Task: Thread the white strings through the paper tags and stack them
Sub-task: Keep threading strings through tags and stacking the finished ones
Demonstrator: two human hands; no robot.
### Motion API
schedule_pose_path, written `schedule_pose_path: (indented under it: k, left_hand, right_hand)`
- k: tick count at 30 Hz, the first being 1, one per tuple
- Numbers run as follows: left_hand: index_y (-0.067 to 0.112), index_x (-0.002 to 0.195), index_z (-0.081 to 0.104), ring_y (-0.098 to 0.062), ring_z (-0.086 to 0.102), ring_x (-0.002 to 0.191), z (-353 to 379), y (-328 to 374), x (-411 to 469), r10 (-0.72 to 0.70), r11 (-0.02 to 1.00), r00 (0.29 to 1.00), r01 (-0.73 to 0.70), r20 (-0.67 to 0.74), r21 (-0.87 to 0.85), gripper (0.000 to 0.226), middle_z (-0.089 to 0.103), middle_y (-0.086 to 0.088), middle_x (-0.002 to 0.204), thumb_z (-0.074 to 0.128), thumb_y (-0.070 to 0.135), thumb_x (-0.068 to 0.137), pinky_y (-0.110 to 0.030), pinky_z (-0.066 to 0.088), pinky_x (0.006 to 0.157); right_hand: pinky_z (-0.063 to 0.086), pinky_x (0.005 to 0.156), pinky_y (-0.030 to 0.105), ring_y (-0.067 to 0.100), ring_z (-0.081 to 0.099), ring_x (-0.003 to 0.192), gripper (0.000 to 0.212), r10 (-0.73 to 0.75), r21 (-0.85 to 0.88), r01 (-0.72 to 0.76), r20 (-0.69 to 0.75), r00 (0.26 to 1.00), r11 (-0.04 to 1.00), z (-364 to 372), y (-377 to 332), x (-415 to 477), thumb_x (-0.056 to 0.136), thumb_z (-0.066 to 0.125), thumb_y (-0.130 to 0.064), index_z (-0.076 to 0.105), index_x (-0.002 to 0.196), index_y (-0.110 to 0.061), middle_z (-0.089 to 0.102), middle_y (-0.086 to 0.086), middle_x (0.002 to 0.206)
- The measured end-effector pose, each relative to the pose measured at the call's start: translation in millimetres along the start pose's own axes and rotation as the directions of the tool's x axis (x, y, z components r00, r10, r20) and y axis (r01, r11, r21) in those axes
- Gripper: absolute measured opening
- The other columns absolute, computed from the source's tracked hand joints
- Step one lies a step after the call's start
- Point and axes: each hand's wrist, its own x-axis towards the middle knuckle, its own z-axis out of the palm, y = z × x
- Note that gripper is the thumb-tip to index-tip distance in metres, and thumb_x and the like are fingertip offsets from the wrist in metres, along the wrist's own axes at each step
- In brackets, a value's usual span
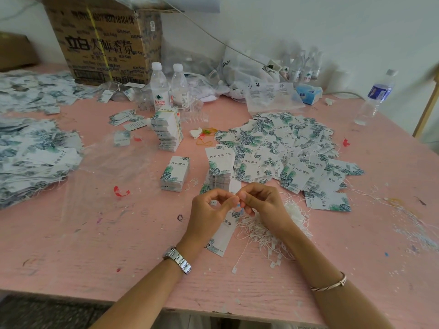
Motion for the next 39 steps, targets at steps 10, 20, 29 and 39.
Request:
schedule_pose_path:
  k: [10, 20, 29, 39]
  left_hand:
    - [0.021, 0.078, 0.074, -0.008, 0.062, 0.075, -1, 1, 0, 0.017, 1.000, 1.000, -0.017, 0.016, -0.010, 0.009, 0.071, 0.009, 0.073, 0.081, 0.019, 0.083, -0.014, 0.044, 0.076]
    - [0.027, 0.109, 0.075, -0.012, 0.068, 0.098, -4, -2, 1, -0.037, 0.989, 0.998, 0.044, -0.052, 0.143, 0.037, 0.074, 0.010, 0.101, 0.054, 0.051, 0.091, -0.043, 0.056, 0.085]
    - [0.031, 0.086, 0.078, -0.010, 0.073, 0.083, -4, 2, -1, -0.134, 0.990, 0.981, 0.138, 0.138, -0.019, 0.008, 0.078, 0.010, 0.086, 0.072, 0.025, 0.089, -0.029, 0.057, 0.073]
    - [0.015, 0.088, 0.078, -0.008, 0.071, 0.076, -4, 10, 0, -0.170, 0.926, 0.974, 0.209, 0.147, -0.315, 0.007, 0.078, -0.002, 0.083, 0.076, 0.009, 0.085, -0.017, 0.055, 0.071]
  right_hand:
    - [0.040, 0.050, 0.021, 0.013, 0.050, 0.054, 0.015, 0.026, 0.038, -0.027, 0.021, 0.999, 0.999, 0, -2, -1, 0.089, 0.069, -0.019, 0.071, 0.086, -0.005, 0.062, 0.007, 0.067]
    - [0.043, 0.052, 0.018, 0.009, 0.053, 0.055, 0.014, 0.041, 0.257, -0.018, -0.085, 0.996, 0.966, -8, -8, 5, 0.085, 0.071, -0.026, 0.074, 0.081, -0.014, 0.066, 0.002, 0.071]
    - [0.046, 0.056, 0.016, 0.008, 0.052, 0.058, 0.017, 0.065, 0.395, 0.047, -0.266, 0.962, 0.917, -14, -12, 9, 0.091, 0.061, -0.012, 0.075, 0.082, -0.013, 0.063, 0.000, 0.073]
    - [0.047, 0.058, 0.017, 0.008, 0.054, 0.063, 0.008, 0.064, 0.345, 0.112, -0.460, 0.885, 0.932, -21, -11, 9, 0.096, 0.060, -0.008, 0.067, 0.094, -0.005, 0.062, 0.002, 0.075]
